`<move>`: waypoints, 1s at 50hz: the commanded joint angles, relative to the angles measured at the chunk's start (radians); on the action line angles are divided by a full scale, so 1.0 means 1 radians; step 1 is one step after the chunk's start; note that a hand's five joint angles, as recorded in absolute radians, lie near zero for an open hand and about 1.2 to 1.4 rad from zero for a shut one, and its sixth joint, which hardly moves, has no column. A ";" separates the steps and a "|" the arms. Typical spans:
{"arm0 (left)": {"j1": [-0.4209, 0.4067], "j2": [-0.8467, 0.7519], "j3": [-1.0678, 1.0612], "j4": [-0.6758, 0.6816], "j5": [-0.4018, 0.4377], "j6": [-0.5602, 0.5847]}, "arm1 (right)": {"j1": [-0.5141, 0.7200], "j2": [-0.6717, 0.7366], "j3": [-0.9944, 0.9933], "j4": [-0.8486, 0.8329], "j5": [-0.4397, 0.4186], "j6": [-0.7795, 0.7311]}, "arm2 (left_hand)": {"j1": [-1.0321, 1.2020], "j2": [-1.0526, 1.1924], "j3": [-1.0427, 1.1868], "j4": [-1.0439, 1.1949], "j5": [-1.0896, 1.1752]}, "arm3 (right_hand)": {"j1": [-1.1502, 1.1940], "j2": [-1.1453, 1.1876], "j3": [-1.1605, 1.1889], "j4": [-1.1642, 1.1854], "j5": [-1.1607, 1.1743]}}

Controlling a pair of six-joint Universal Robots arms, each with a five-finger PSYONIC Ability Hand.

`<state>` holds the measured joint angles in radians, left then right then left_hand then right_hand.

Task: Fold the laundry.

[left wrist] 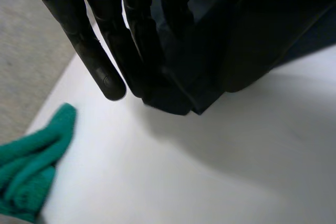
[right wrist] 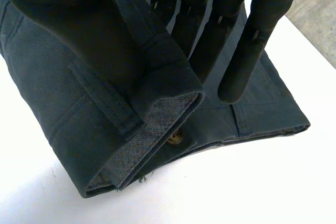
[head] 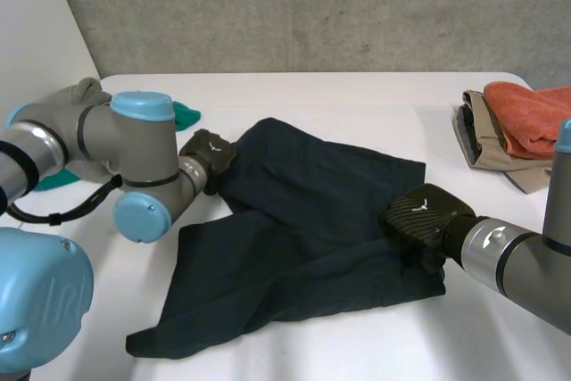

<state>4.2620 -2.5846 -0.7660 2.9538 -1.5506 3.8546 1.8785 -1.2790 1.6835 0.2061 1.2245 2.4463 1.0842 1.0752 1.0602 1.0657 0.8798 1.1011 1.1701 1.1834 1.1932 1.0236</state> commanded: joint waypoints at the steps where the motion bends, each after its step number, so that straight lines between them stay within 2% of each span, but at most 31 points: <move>1: -0.016 -0.011 -0.007 0.129 -0.080 0.086 | 0.008 -0.002 0.013 -0.013 0.000 0.000 | 0.312 0.321 0.336 0.331 0.342 | 0.295 0.226 0.213 0.203 0.198; 6: -0.027 0.012 -0.025 0.111 -0.124 0.181 | 0.008 -0.005 0.019 -0.011 0.000 -0.001 | 0.312 0.321 0.336 0.331 0.342 | 0.295 0.226 0.213 0.203 0.198; 11: -0.030 0.072 -0.088 -0.005 -0.227 0.337 | 0.021 -0.011 0.021 -0.004 0.001 -0.001 | 0.312 0.321 0.336 0.331 0.342 | 0.295 0.226 0.213 0.203 0.198; 15: -0.033 0.095 -0.102 -0.036 -0.250 0.382 | 0.039 -0.011 0.021 -0.007 0.006 0.002 | 0.309 0.319 0.334 0.328 0.339 | 0.295 0.226 0.213 0.203 0.198; 16: -0.034 0.098 -0.102 -0.035 -0.246 0.376 | 0.044 -0.011 0.021 -0.008 0.007 0.003 | 0.057 0.066 0.081 0.075 0.086 | 0.295 0.226 0.213 0.203 0.198; 17: -0.034 0.103 -0.108 -0.035 -0.234 0.355 | 0.050 -0.011 0.021 -0.011 0.007 0.010 | -0.542 -0.533 -0.518 -0.523 -0.512 | 0.295 0.226 0.213 0.203 0.198; 19: -0.036 0.115 -0.111 -0.035 -0.229 0.329 | 0.056 -0.011 0.022 -0.013 0.009 0.019 | -0.910 -0.901 -0.886 -0.891 -0.880 | 0.295 0.226 0.213 0.203 0.198; 23: -0.030 0.158 -0.130 -0.041 -0.226 0.244 | 0.064 -0.013 0.021 -0.028 0.012 0.049 | -0.910 -0.901 -0.886 -0.891 -0.880 | 0.295 0.226 0.213 0.203 0.198; 31: 0.028 0.404 -0.317 -0.101 -0.181 0.022 | 0.059 -0.014 0.018 -0.083 0.033 0.111 | -0.874 -0.865 -0.850 -0.856 -0.844 | 0.295 0.226 0.213 0.203 0.198; 36: 0.068 0.620 -0.531 -0.197 -0.056 -0.156 | 0.051 -0.014 0.016 -0.120 0.053 0.140 | -0.742 -0.733 -0.718 -0.724 -0.712 | 0.295 0.226 0.213 0.203 0.198; 40: 0.079 0.743 -0.683 -0.297 0.029 -0.242 | 0.050 -0.013 0.016 -0.143 0.066 0.161 | -0.724 -0.715 -0.700 -0.706 -0.694 | 0.295 0.226 0.213 0.203 0.198; 45: 0.088 0.856 -0.863 -0.354 0.110 -0.274 | 0.054 -0.014 0.019 -0.165 0.078 0.184 | -0.724 -0.715 -0.700 -0.706 -0.694 | 0.295 0.226 0.213 0.203 0.198; 50: 0.113 0.890 -0.964 -0.331 0.129 -0.264 | 0.056 -0.020 0.022 -0.162 0.079 0.188 | -0.677 -0.668 -0.653 -0.659 -0.647 | 0.295 0.226 0.213 0.203 0.198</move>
<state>4.3562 -1.7271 -1.6308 2.6043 -1.4421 3.5752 1.9316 -1.2940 1.7024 0.0430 1.3017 2.6287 0.3114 0.3115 0.3071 0.3127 0.1366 1.1158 1.1701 1.1833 1.1933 1.0237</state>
